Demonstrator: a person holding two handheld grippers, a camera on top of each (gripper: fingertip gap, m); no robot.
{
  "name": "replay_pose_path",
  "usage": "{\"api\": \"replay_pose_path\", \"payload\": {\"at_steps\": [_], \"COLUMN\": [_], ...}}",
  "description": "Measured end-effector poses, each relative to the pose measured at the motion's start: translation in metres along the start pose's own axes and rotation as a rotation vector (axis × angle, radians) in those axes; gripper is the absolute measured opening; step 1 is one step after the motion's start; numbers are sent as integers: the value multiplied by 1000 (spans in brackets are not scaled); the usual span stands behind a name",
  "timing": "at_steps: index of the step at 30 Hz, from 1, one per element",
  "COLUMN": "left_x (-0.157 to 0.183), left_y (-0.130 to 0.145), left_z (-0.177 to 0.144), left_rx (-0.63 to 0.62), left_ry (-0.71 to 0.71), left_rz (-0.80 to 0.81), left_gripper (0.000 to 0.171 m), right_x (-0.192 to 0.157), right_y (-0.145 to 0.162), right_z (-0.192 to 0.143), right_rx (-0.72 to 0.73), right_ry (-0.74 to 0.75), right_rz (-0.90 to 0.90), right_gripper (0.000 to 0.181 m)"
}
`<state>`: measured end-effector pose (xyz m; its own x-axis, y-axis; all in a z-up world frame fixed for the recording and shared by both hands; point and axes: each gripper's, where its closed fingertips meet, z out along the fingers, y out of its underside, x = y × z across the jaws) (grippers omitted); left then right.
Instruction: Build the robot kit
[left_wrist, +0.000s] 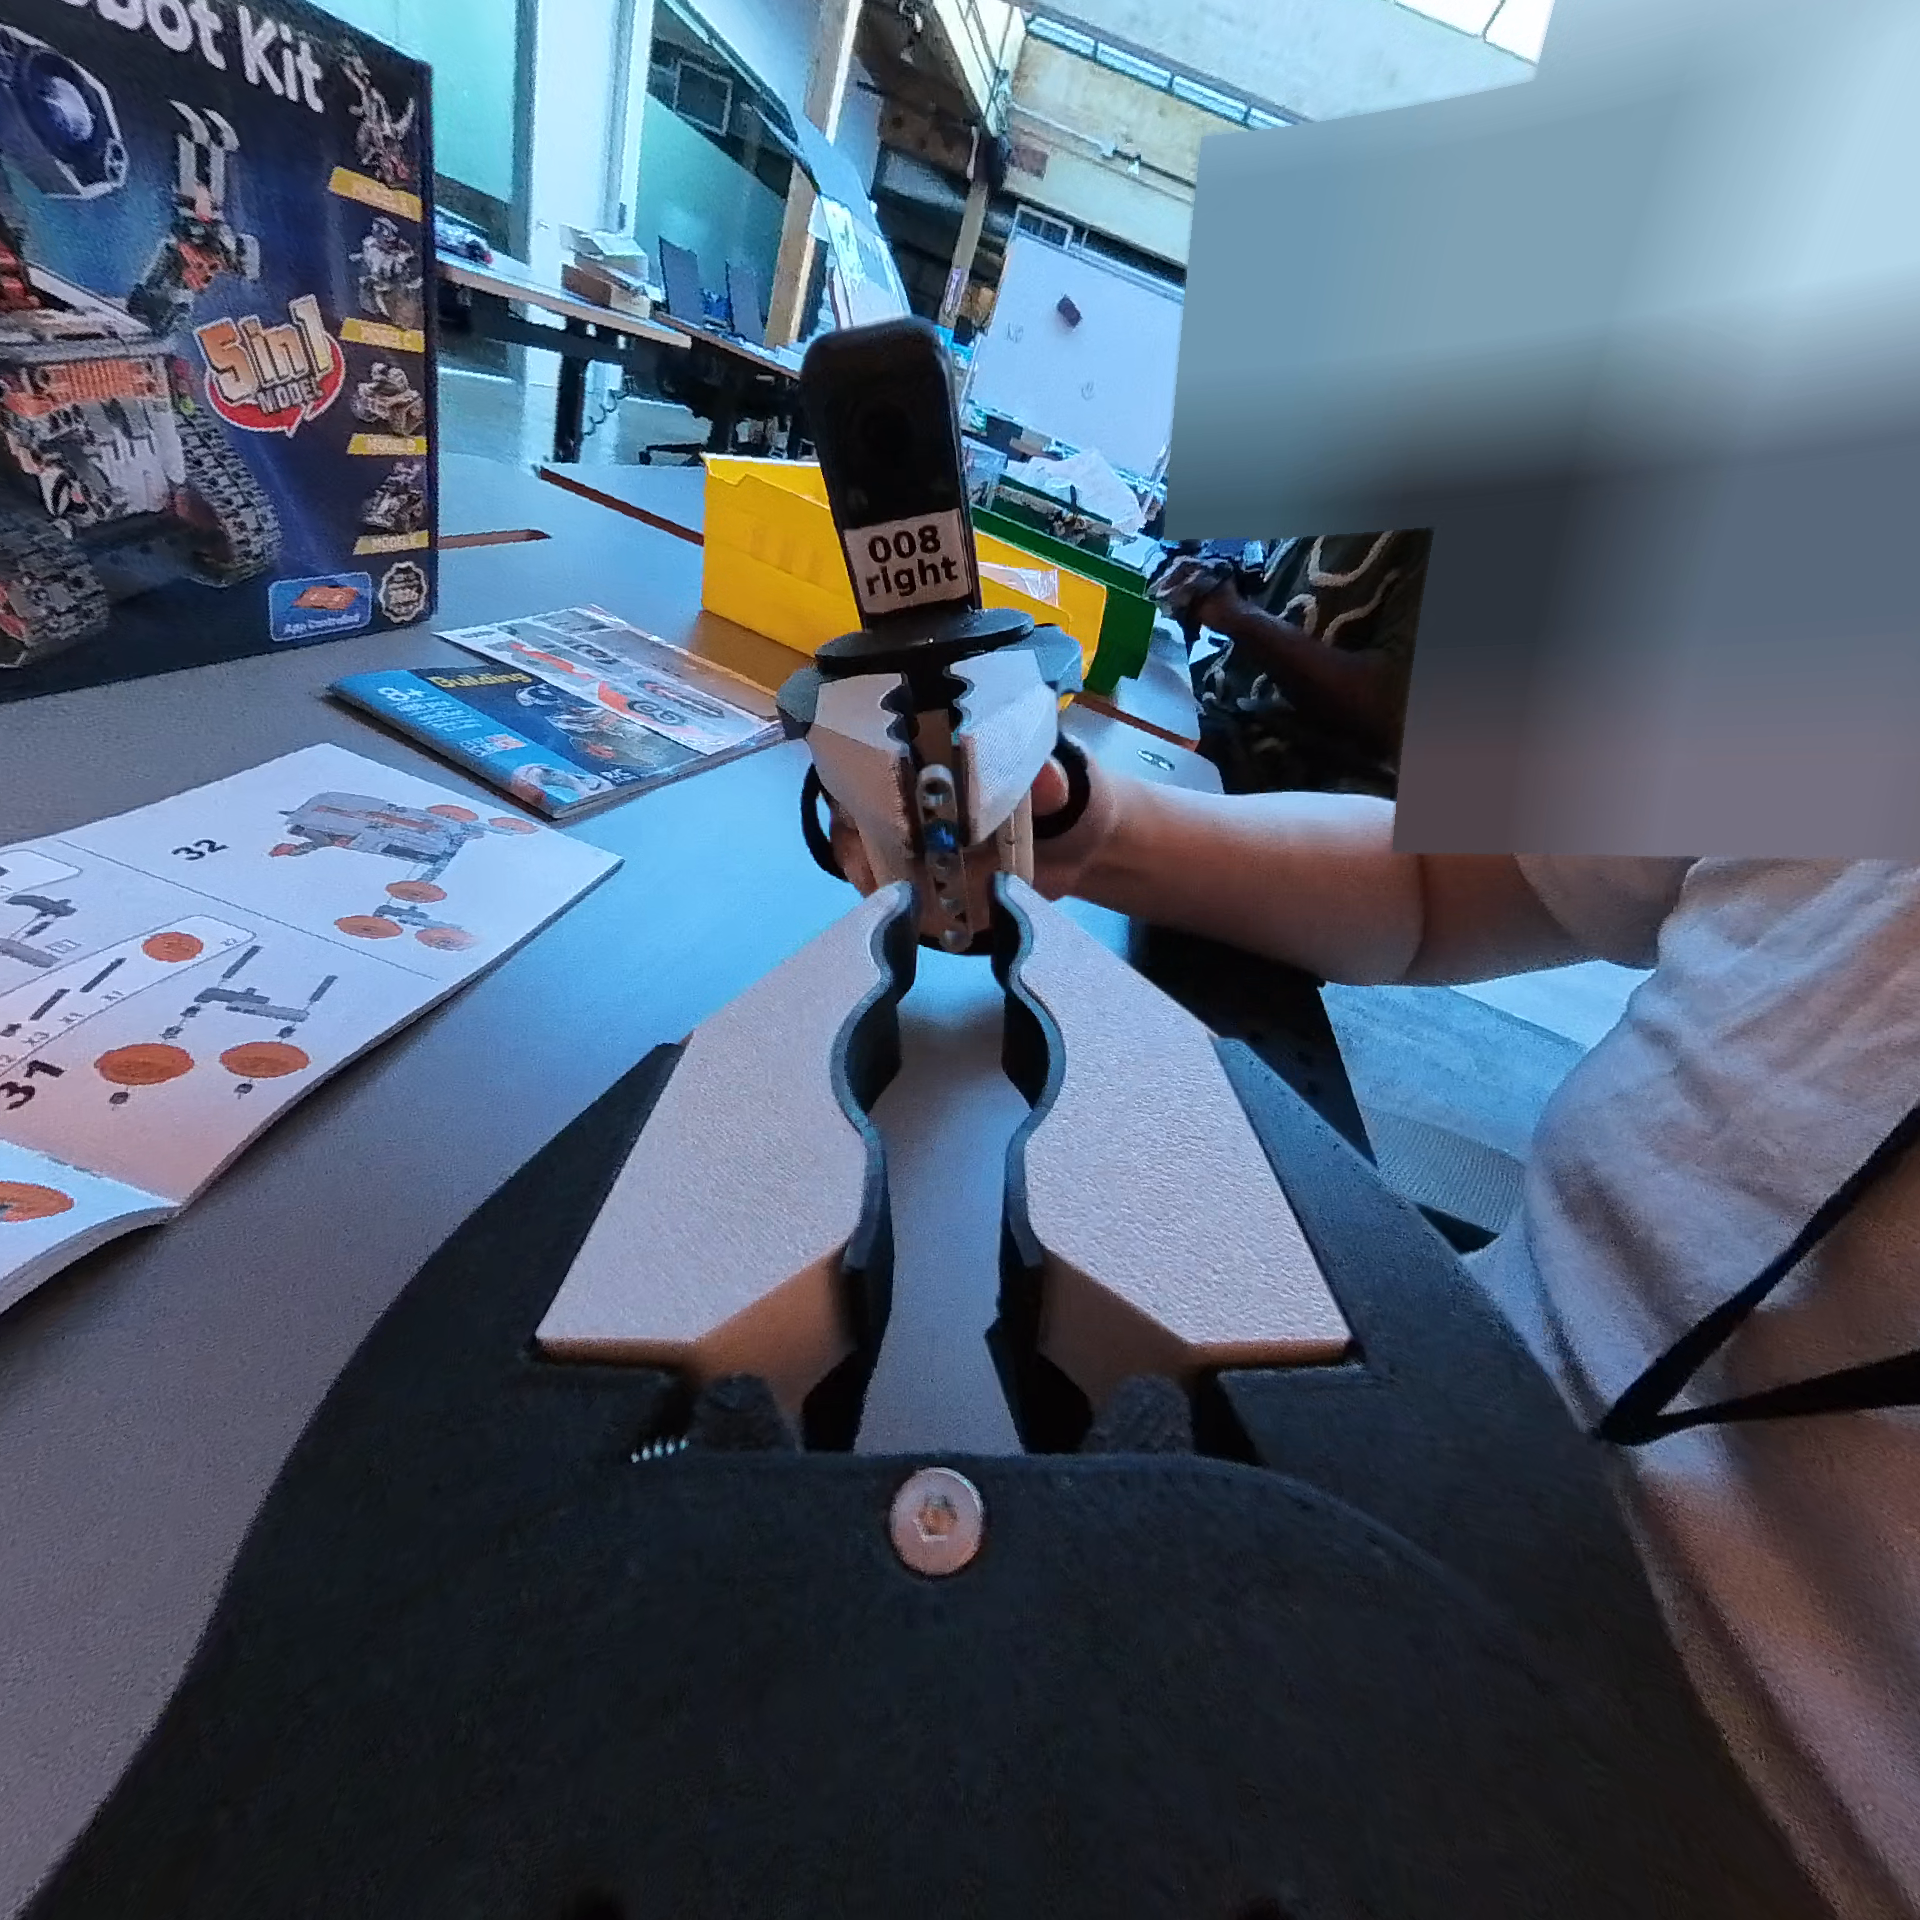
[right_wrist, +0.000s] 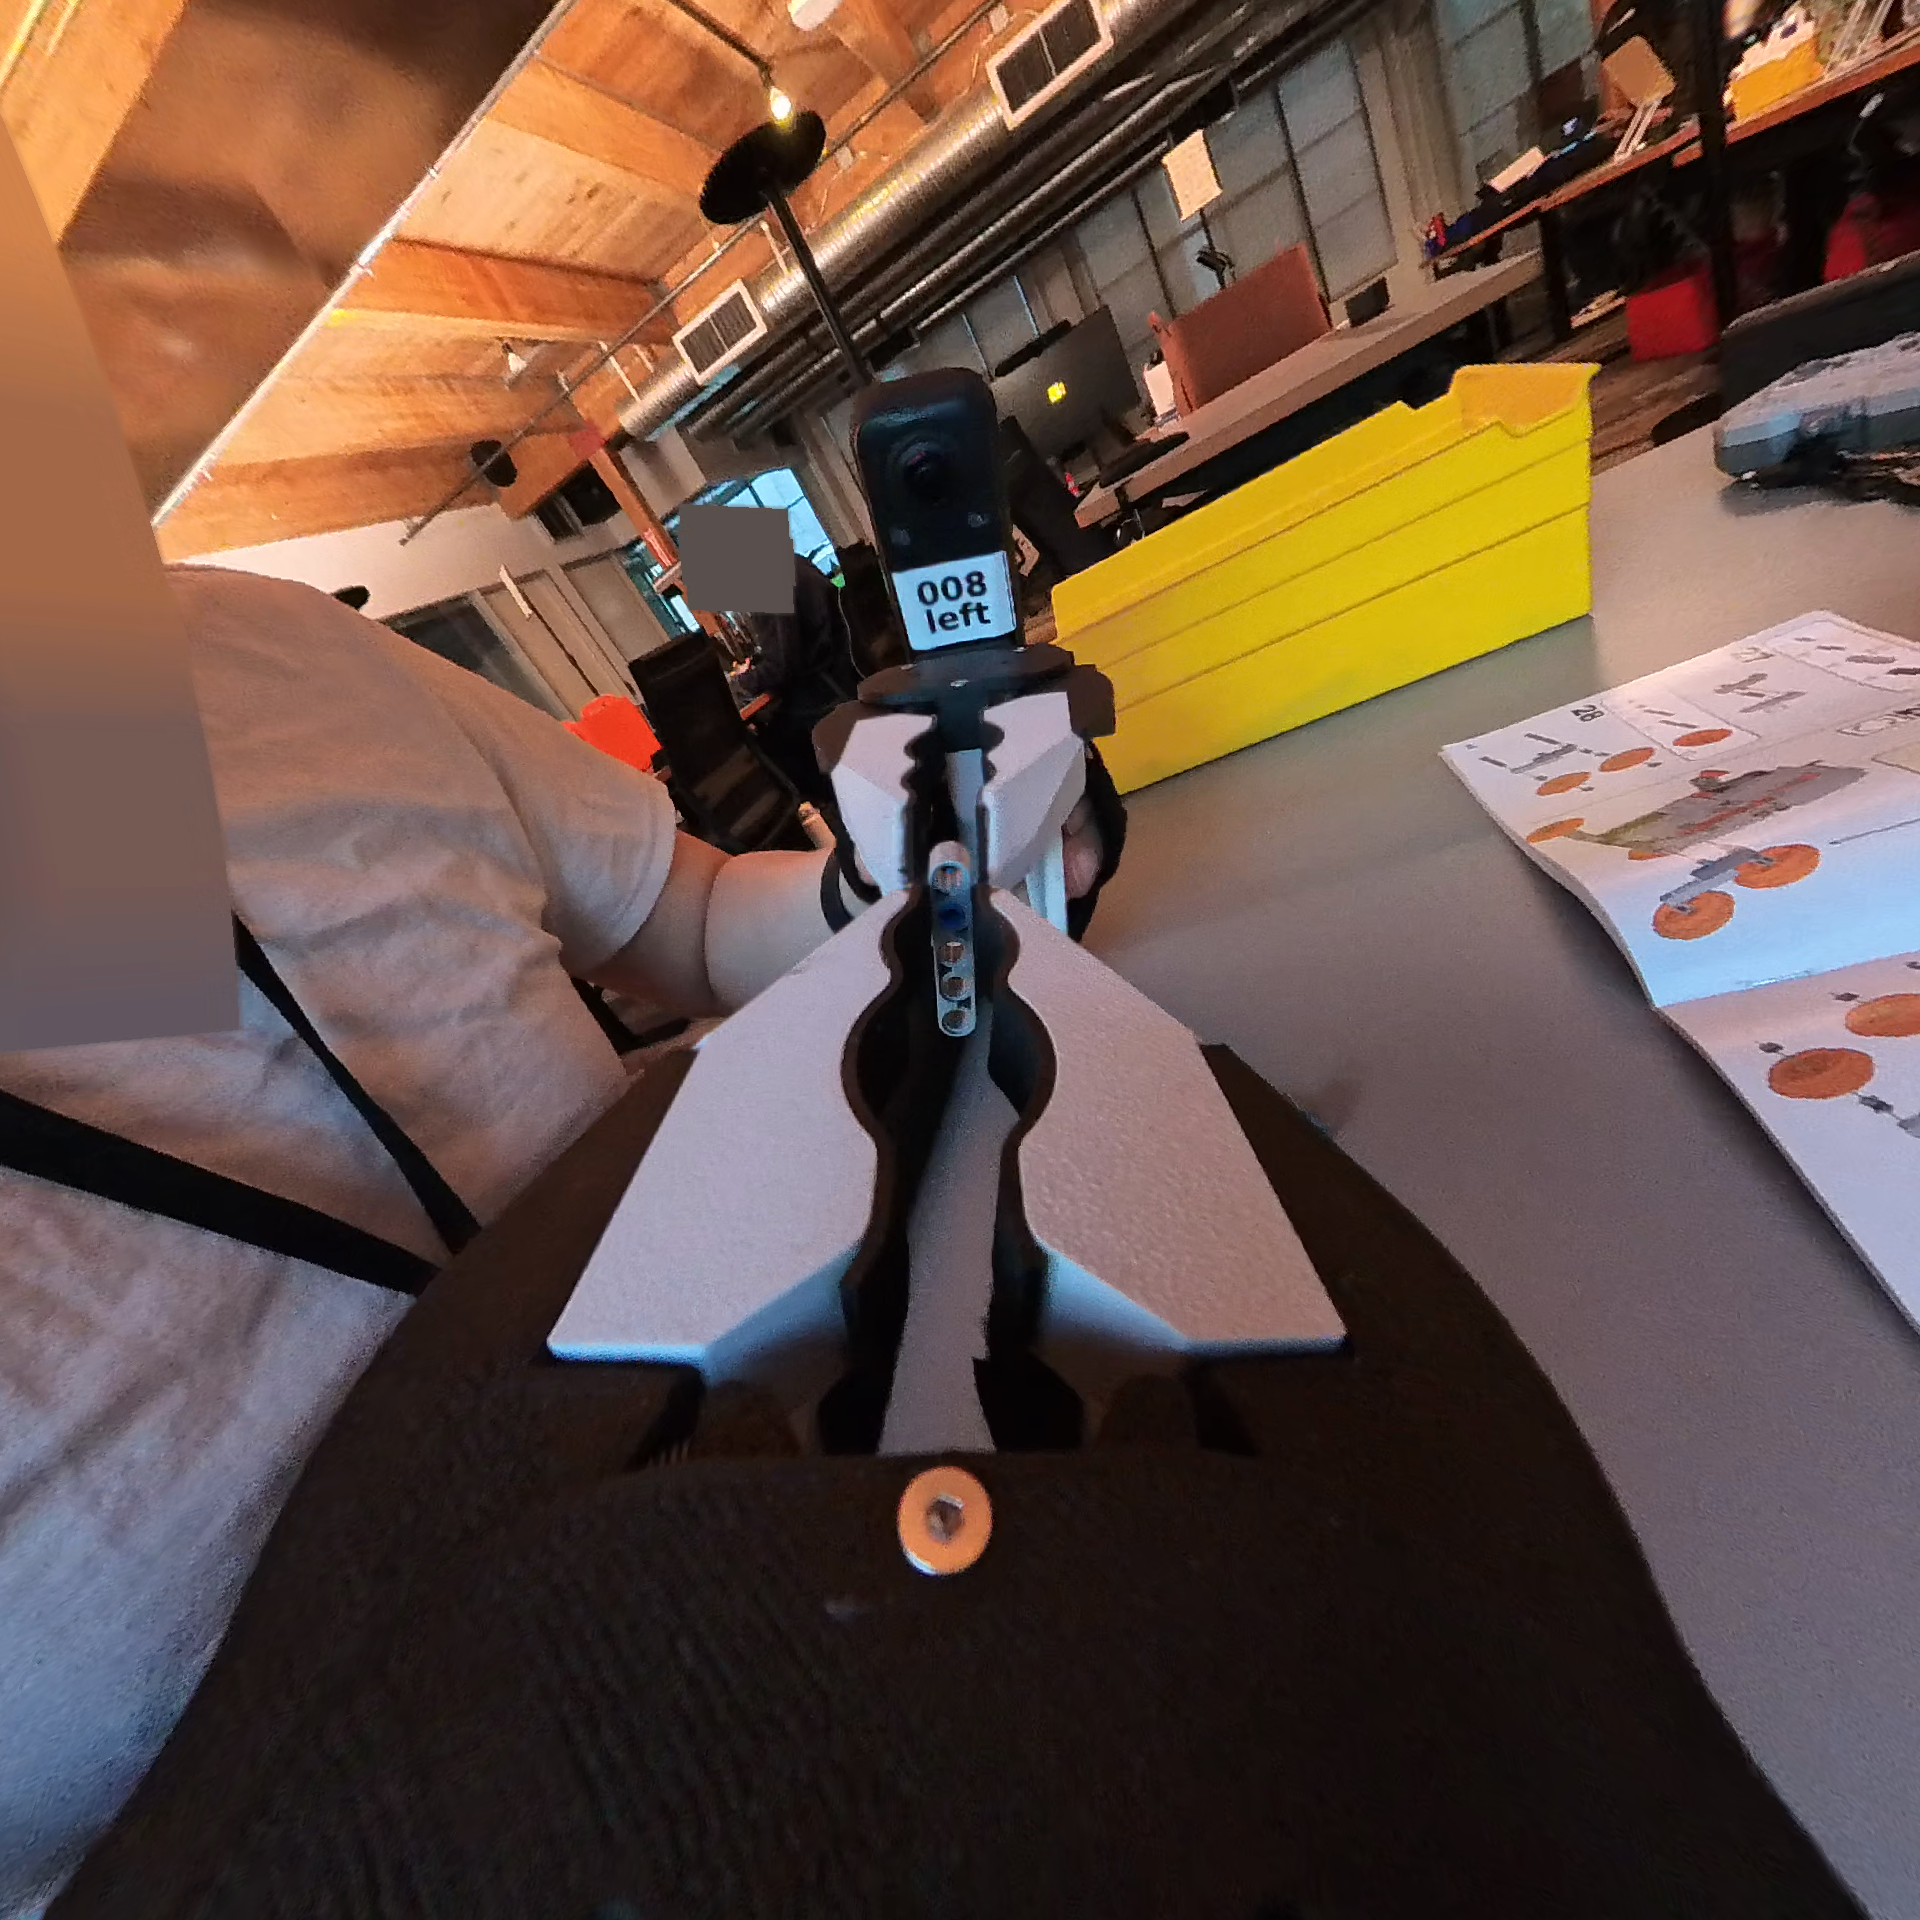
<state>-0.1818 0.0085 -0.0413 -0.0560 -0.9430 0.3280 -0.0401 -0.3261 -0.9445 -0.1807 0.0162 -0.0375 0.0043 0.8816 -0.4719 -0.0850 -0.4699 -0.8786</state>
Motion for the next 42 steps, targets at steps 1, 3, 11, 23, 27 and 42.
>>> {"api": "replay_pose_path", "payload": {"at_steps": [1, 3, 11, 23, 27, 42], "left_x": [-1, -2, -3, 0, 1, 0], "left_y": [0, -1, 0, -3, -5, -12], "left_z": [1, 1, 3, 0, -2, -9], "left_rx": [-1, 6, 3, 37, 45, 88], "left_ry": [-7, -11, -11, 43, 54, 116], "left_rz": [1, -2, 10, -40, -28, -164], "left_gripper": [9, 5, 8, 5, 0, 0], "right_x": [0, 0, -2, 1, -2, -10], "right_y": [0, 3, 9, 4, 3, 2], "right_z": [1, 3, 9, 11, 13, 18], "right_rx": [1, -11, -38, 22, 30, 41], "right_ry": [-2, -7, -9, 10, 6, -40], "right_rz": [1, 5, -7, 24, 29, 62], "right_gripper": [5, 5, 6, 5, 5, 15]}}
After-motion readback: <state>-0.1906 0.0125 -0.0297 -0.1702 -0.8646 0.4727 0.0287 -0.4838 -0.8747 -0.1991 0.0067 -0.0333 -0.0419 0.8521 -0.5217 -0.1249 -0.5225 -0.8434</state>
